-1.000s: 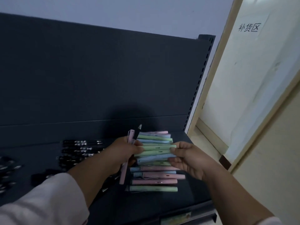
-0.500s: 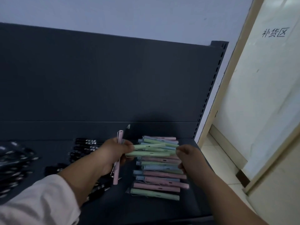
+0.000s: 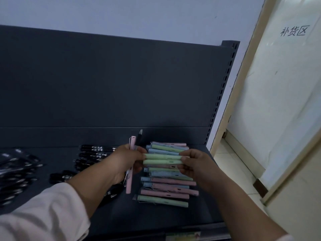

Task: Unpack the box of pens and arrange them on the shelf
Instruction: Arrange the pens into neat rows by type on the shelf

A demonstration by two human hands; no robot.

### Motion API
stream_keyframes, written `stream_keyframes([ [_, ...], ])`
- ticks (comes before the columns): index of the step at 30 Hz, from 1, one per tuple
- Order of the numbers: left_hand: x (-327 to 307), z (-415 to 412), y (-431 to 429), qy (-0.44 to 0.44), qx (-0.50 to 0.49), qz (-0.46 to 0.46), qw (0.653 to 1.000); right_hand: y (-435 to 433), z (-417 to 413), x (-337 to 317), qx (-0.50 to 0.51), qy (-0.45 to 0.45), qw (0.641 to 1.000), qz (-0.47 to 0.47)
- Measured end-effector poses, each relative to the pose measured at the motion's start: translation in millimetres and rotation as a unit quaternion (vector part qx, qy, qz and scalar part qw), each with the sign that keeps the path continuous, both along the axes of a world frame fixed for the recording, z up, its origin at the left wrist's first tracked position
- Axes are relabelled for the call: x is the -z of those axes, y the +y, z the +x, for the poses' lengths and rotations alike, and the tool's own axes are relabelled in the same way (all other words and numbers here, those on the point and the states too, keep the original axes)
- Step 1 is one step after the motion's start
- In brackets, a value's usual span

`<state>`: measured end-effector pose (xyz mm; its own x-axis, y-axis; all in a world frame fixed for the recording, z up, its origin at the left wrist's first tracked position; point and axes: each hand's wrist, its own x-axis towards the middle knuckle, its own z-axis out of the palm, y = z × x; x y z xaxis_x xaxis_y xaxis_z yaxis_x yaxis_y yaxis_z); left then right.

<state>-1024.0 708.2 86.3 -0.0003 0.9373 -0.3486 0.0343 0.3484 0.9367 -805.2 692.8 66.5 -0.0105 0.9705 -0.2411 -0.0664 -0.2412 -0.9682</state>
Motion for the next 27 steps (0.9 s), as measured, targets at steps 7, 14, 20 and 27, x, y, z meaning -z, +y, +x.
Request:
stream_keyframes([
  [7, -4, 0, -3, -0.046, -0.020, -0.042, 0.998, 7, 8, 12, 0.046, -0.113, 0.992, -0.015],
  [14, -21, 7, -10, -0.102, 0.043, -0.092, 0.990, 3, -4, -11, 0.025, -0.298, 0.951, 0.074],
  [20, -27, 0, -15, -0.003, 0.137, -0.062, 0.989, -1, -49, -54, -0.089, -0.145, 0.980, 0.104],
  [27, -31, -17, -22, 0.052, 0.149, -0.005, 0.987, 4, -93, -55, -0.202, -0.107, 0.967, 0.116],
])
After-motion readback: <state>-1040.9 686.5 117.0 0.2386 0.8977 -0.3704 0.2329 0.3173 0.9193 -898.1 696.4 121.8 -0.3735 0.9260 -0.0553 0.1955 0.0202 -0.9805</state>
